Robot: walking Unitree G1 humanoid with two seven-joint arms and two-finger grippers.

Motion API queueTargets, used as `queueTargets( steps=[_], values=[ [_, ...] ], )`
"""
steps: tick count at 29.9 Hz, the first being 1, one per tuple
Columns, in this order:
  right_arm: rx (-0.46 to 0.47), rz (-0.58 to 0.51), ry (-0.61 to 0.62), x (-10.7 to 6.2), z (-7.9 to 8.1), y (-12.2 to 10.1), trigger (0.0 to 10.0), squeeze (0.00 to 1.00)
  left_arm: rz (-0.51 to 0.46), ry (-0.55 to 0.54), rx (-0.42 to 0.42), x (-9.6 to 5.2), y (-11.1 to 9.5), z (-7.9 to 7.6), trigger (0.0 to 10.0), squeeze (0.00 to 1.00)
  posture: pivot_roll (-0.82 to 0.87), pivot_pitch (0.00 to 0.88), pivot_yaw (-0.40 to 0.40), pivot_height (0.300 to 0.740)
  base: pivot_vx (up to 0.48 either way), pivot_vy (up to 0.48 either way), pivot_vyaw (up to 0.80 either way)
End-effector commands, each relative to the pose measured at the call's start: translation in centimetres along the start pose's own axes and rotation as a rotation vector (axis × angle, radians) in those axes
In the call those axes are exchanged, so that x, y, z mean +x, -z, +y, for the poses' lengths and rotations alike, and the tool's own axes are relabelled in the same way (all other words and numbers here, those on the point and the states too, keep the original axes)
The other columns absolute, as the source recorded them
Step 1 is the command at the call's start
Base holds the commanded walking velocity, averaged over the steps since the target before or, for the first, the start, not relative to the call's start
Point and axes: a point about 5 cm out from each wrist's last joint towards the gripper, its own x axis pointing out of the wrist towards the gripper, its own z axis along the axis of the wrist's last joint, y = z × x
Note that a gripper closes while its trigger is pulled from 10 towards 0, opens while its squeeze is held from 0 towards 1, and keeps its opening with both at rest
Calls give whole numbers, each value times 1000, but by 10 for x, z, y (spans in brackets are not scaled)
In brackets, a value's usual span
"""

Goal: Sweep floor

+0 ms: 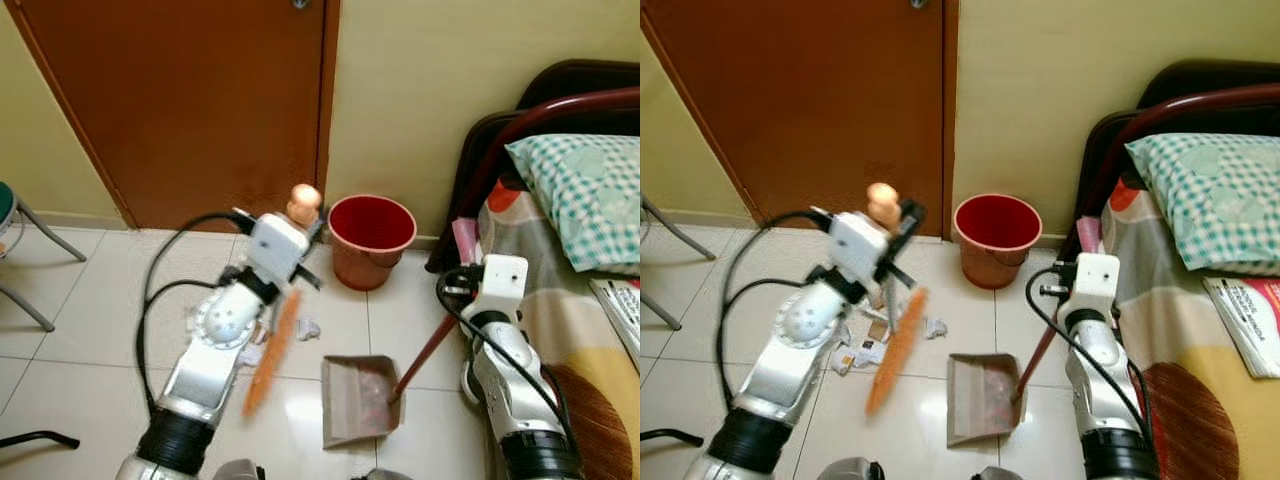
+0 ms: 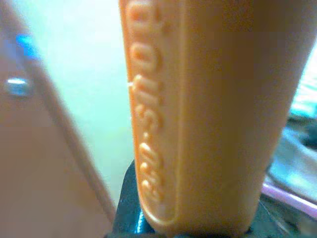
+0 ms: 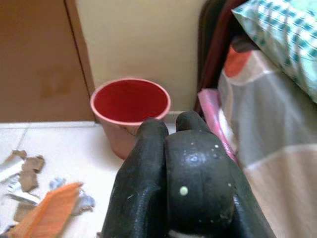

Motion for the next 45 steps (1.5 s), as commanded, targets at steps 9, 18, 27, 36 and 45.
queueTargets(
  steps=[9,18,27,36,45],
  values=[
    [-9,-28,54,-8,-16,-6,10000,0,-55,5,163,21,-10,28,10000,0,-59,55,-9,740,0,0,0],
    [-3,-38,48,-14,-14,-7,10000,0,-73,38,126,41,0,15,10000,0,-97,66,-10,740,0,0,0],
    [-23,-67,72,-25,-24,-14,10000,0,-24,162,84,56,14,-23,10000,0,-185,85,7,740,0,0,0],
    [-31,-52,100,-33,-32,-13,10000,0,123,269,22,45,47,-49,10000,0,-192,86,17,740,0,0,0],
    [7,-37,51,-14,-15,-11,10000,0,42,1,-190,26,46,-30,10000,0,14,70,-30,740,0,0,0]
  ],
)
